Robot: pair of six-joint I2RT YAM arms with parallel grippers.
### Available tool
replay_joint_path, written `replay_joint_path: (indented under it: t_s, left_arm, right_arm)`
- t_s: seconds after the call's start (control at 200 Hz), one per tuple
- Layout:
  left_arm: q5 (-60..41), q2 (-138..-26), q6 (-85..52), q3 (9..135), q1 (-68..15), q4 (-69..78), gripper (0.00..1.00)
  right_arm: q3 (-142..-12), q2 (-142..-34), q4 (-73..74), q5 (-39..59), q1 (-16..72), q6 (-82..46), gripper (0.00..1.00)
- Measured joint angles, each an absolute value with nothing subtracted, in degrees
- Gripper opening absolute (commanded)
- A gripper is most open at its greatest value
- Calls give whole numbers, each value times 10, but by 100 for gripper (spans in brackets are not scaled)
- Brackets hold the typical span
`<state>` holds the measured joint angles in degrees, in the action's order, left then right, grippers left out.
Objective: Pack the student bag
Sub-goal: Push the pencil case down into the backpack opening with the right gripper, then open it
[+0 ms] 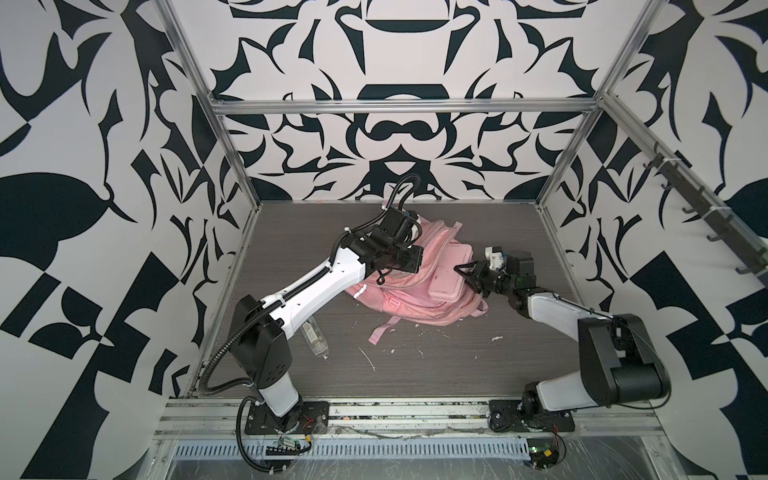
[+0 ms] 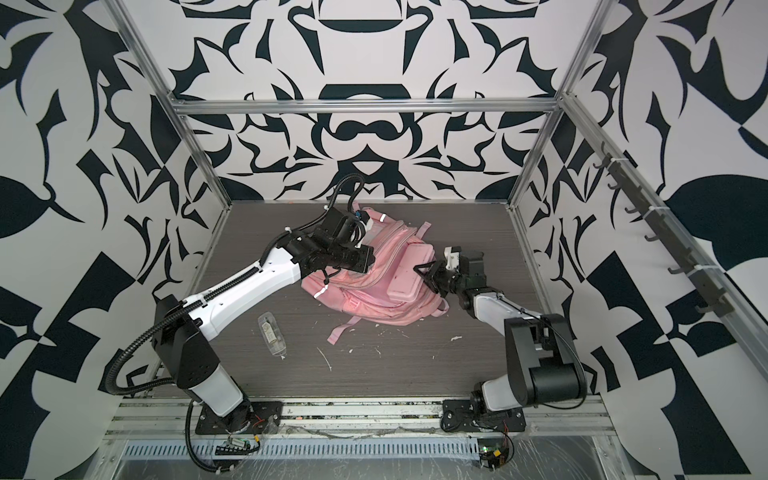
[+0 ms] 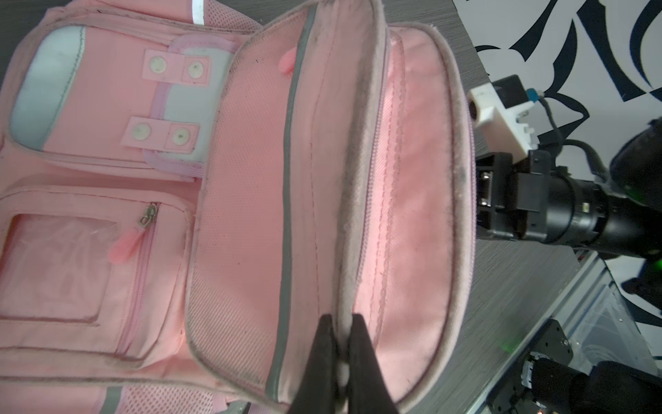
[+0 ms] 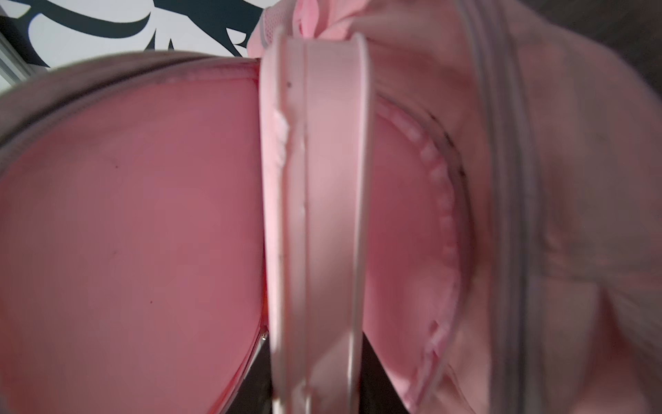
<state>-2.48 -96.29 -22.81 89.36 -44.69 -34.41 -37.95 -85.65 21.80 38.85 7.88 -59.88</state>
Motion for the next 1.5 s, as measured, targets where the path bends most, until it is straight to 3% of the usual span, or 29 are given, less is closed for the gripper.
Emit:
replay_joint_path:
  t_s: [0.66,0.775,0.875,0.96,1.135,1.5]
  left_arm:
    - [-54,-963,-248,894,-446,-336,0]
    - [-54,-963,-251,894,-446,-332,0]
    - [-55,-960,-255,894,-442,-332,0]
    - [-56,-954,-257,894,-438,-332,0]
    - [-63,-944,-262,885,-430,-323,0]
    - [-69,-934,-270,868,-423,-305,0]
  right_arm:
    - [-571,-1129,388,311,229,-719,12]
    - [-598,-1148,385,300,247,-721,21]
    - [-608,-1153,375,297,253,-721,40]
    - [-616,-1153,358,293,255,-714,48]
    - [-642,-1149,289,284,256,-685,55]
    - [-678,-1100,117,256,256,-594,59]
